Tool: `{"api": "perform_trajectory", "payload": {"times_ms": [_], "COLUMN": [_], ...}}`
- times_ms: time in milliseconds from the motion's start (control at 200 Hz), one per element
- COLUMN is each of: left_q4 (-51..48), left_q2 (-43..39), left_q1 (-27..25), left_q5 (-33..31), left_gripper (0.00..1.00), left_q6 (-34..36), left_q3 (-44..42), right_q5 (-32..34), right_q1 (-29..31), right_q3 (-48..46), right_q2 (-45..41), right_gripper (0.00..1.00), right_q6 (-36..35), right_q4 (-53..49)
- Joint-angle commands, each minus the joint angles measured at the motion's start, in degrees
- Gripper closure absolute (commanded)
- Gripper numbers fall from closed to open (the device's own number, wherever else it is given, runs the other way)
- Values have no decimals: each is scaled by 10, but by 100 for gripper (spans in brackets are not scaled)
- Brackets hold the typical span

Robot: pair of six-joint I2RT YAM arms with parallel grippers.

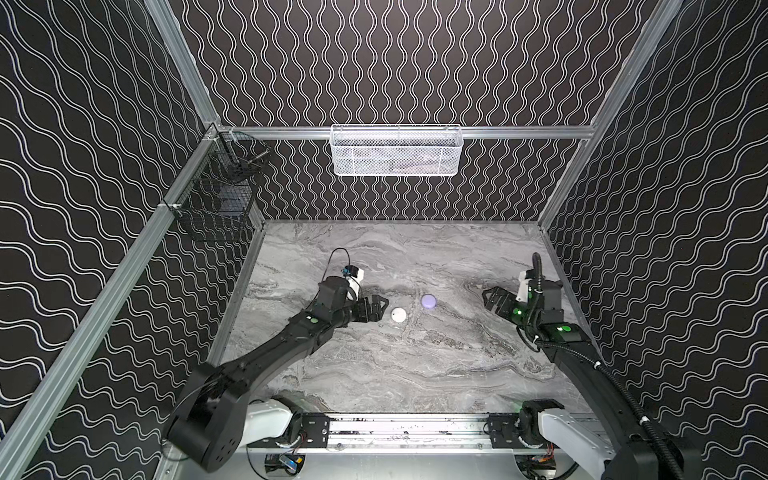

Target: Insert the wireless bluetooth earbuds into the charging case

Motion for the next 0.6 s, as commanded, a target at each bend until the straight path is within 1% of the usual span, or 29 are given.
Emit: {"api": "perform_trajectory", "payload": {"times_ms": [0,50,95,185,245,295,355,420,465,521,596], "left_q4": [3,-1,-6,-12,-9,-14,-20,-22,-23,-16,8], "left_q2": [-43,-63,-78,-108,-130,-150,-171,-183,-185,-187,-184], "left_q1": [5,6,7,9,9,10,11,13,16,17,18], "left_q5": [-44,-58,-73,-110,-134,-169,-210,-263,-290,-317,-346], "left_gripper": [1,1,1,1,1,1,1,1,1,1,1], "left_q6": [2,-5,-10,-13,-10,-14,-19,-33,-34,-30,0], "left_q3": [-7,-7,-7,-13,-20,-26,-32,-39,-42,-48,-57], "right_q5": [-25,-38,-36,-6,-6,2,26,63,73,86,109], "right_q1": [-19,-27,-28,-29,-31,-31,-31,-31,-31,-31,-31], "right_q3": [-4,-3,-9,-29,-39,-49,-59,-74,-81,-91,-89], "right_q2": [0,7,10,3,-2,-7,-13,-17,-18,-11,2], "right_gripper": [0,0,0,0,0,0,0,0,0,0,0], "right_q6": [20,14,8,17,16,11,0,9,9,5,-25], "right_q4": [49,58,80,122,146,168,189,216,231,253,256]}}
